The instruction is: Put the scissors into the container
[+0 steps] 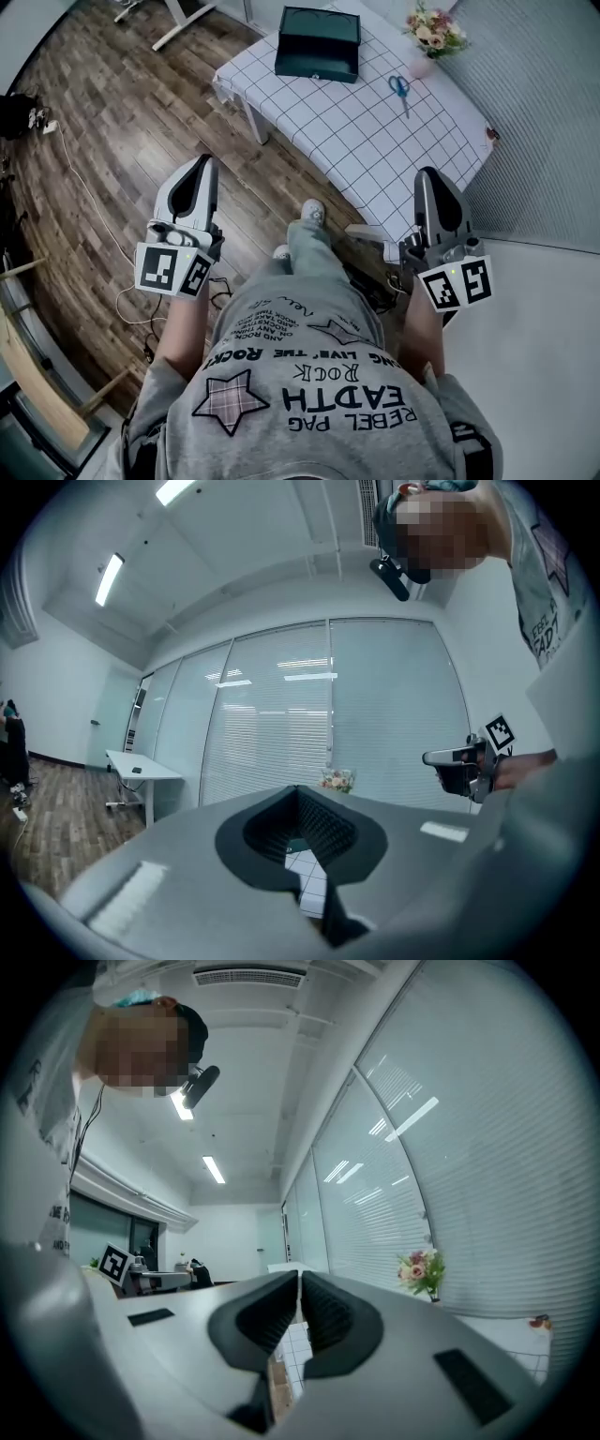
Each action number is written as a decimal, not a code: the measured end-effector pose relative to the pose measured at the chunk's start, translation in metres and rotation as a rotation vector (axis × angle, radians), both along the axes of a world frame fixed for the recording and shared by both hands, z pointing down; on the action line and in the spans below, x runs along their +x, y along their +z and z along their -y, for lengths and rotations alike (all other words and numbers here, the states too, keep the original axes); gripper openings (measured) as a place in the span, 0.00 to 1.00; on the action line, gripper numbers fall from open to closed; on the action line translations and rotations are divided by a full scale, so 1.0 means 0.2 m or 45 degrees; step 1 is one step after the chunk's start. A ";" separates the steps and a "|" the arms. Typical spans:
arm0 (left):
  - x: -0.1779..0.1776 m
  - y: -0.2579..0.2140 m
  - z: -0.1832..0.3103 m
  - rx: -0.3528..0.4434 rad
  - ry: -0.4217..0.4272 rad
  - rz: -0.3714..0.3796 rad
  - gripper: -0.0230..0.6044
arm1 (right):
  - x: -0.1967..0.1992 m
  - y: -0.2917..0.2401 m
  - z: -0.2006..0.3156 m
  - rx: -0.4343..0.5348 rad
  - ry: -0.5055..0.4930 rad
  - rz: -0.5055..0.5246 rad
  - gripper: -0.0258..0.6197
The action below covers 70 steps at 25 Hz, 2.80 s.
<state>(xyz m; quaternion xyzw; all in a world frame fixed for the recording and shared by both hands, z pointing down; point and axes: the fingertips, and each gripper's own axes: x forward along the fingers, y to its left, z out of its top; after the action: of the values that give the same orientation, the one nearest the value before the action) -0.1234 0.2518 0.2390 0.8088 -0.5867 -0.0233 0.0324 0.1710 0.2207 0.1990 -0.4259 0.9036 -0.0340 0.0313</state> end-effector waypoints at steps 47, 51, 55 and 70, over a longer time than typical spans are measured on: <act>0.01 0.04 1.67 -0.048 0.287 0.021 0.05 | -0.19 0.17 1.45 -0.070 0.107 -0.203 0.07; -0.06 0.07 1.77 -0.065 0.330 0.025 0.05 | -0.22 0.22 1.50 -0.098 0.165 -0.256 0.07; -0.09 0.11 1.83 -0.086 0.321 0.023 0.05 | -0.23 0.27 1.54 -0.118 0.172 -0.342 0.07; 0.09 0.20 1.83 -0.162 0.281 -0.009 0.05 | 0.13 0.65 1.70 -0.405 0.207 -0.296 0.07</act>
<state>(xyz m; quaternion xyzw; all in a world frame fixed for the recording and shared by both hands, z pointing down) -0.1061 -0.1148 0.2798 0.8647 -0.4942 0.0148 0.0881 0.1967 -0.1188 0.3300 -0.4982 0.8470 -0.1240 -0.1381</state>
